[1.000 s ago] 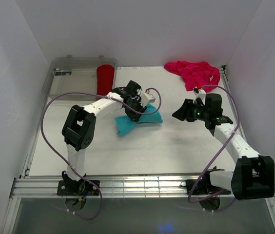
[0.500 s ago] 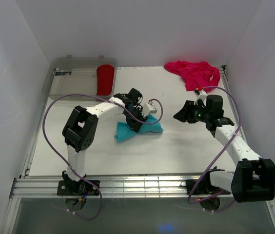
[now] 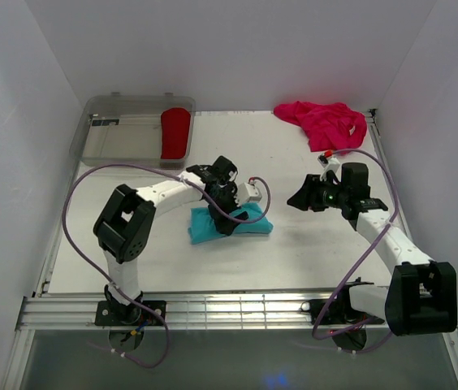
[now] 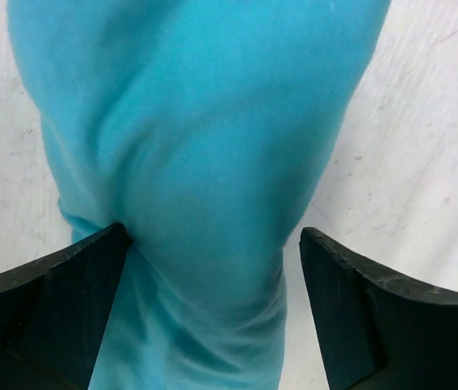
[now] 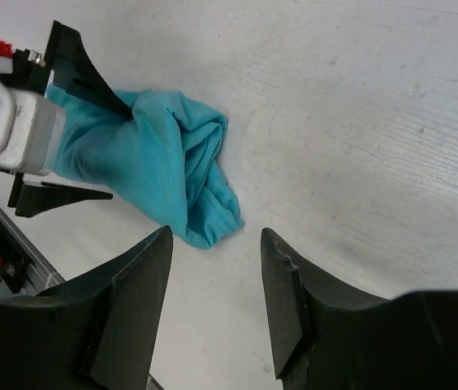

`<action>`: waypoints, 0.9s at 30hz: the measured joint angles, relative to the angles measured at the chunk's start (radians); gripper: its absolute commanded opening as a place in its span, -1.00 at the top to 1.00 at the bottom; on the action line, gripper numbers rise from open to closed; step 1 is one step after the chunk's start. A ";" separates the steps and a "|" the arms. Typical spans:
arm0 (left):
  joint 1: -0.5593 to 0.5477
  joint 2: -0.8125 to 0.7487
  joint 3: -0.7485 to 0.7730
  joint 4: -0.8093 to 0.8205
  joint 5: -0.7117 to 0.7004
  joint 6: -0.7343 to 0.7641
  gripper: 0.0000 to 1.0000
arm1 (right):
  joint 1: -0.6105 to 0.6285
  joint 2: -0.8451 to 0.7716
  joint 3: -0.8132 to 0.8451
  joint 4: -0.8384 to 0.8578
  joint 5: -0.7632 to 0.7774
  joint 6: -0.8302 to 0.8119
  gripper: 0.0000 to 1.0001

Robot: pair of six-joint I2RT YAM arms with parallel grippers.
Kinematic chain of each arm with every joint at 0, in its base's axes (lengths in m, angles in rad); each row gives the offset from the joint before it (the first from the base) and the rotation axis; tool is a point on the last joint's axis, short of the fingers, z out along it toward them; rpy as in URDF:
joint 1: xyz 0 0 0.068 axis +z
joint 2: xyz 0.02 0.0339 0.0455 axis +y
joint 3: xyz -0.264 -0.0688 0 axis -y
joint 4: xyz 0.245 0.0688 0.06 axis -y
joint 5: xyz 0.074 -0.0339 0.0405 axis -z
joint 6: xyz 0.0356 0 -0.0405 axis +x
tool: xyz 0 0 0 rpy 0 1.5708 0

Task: Roll the t-shirts
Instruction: Pick up the T-shirt from the center of the board.

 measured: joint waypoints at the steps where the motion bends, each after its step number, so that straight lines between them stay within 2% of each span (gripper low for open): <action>1: -0.016 -0.026 -0.034 0.038 -0.039 0.001 -0.96 | 0.000 0.000 -0.003 0.000 -0.002 0.000 -0.08; 5: -0.098 -0.116 -0.161 0.158 -0.181 0.011 -0.96 | 0.000 0.002 -0.015 0.000 -0.015 0.000 -0.07; 8: -0.149 -0.113 -0.194 0.224 -0.283 0.008 -0.96 | 0.000 0.002 -0.025 -0.002 -0.017 0.000 -0.07; 13: -0.158 -0.093 -0.201 0.319 -0.436 -0.004 -0.96 | 0.000 0.002 -0.037 -0.002 -0.017 0.000 -0.06; 17: -0.154 -0.093 -0.200 0.348 -0.500 -0.015 -0.96 | 0.000 0.002 -0.037 -0.002 -0.017 -0.004 -0.06; 21: -0.152 -0.094 -0.176 0.324 -0.496 -0.025 -0.96 | 0.000 0.002 -0.037 -0.001 -0.017 -0.008 -0.06; 27: -0.122 -0.071 -0.109 0.237 -0.365 -0.058 -0.96 | 0.000 0.003 -0.037 -0.001 -0.017 -0.016 -0.06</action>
